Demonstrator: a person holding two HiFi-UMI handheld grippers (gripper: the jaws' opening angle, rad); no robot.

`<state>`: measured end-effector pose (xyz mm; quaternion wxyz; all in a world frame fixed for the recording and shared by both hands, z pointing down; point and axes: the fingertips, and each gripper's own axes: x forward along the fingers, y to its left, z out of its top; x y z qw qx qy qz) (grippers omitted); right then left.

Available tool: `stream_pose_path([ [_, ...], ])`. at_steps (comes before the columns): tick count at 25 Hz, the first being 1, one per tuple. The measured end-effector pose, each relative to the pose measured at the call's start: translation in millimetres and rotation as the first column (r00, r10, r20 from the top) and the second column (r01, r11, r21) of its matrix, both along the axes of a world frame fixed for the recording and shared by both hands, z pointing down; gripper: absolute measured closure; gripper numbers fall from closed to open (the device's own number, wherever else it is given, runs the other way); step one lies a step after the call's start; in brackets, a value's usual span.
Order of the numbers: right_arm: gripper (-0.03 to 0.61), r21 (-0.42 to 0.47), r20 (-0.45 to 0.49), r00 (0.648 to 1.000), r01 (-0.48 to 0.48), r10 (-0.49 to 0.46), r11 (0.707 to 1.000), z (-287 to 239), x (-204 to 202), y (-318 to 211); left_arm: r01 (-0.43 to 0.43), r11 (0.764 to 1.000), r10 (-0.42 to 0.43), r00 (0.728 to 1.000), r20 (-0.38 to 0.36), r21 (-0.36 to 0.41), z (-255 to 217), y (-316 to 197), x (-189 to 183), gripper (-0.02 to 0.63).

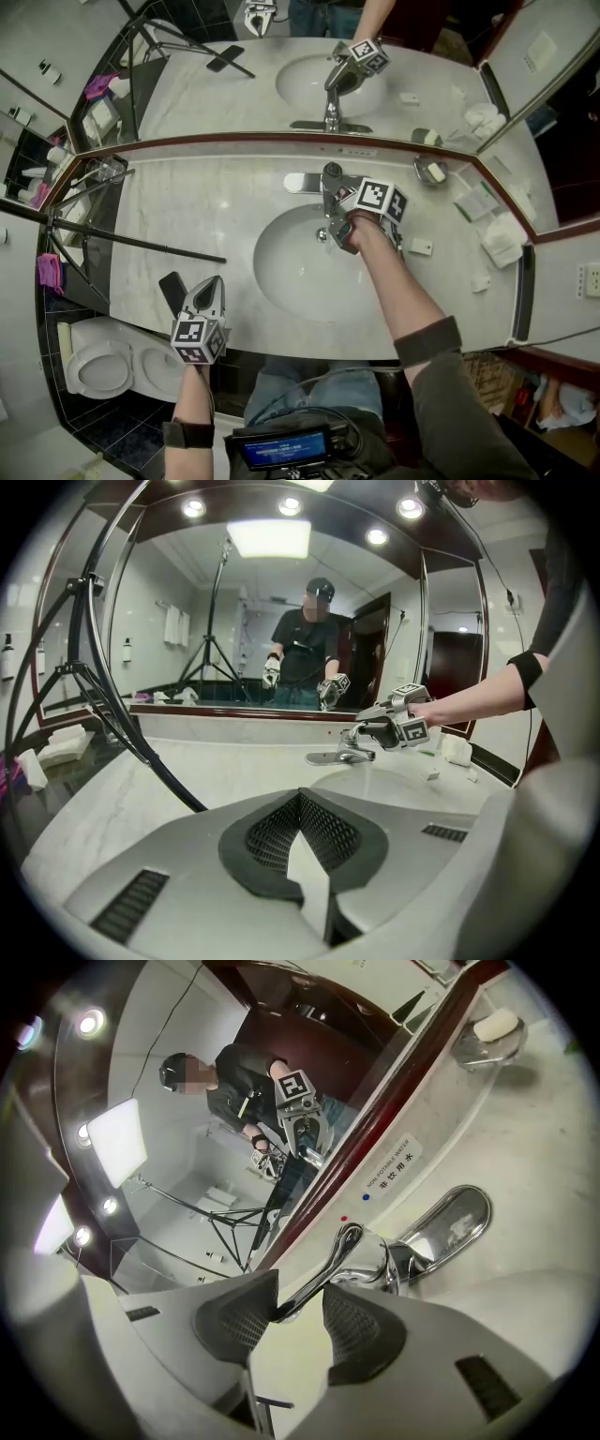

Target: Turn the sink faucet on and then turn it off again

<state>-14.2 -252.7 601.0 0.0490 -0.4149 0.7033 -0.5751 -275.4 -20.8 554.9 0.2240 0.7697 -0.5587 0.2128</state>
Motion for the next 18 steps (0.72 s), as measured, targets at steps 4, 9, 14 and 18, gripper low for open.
stream_pose_path([
  [4,0.397,-0.004,0.002,1.0,-0.007,0.007,1.0,-1,3,-4,0.014,1.0,-0.014,1.0,-0.004,0.0,1,-2,-1,0.612],
  [9,0.39,-0.023,0.012,1.0,-0.023,0.023,0.999,-3,5,-11,0.024,1.0,-0.024,1.0,-0.01,0.01,-1,-4,-3,0.612],
  [14,0.388,-0.037,0.007,1.0,-0.023,0.023,0.999,-4,6,-13,0.03,0.999,-0.03,1.0,-0.01,0.015,-3,-3,-7,0.612],
  [18,0.388,-0.043,0.014,0.999,-0.031,0.032,0.999,-3,6,-12,0.007,1.0,-0.007,1.0,-0.006,0.013,-4,1,-5,0.612],
])
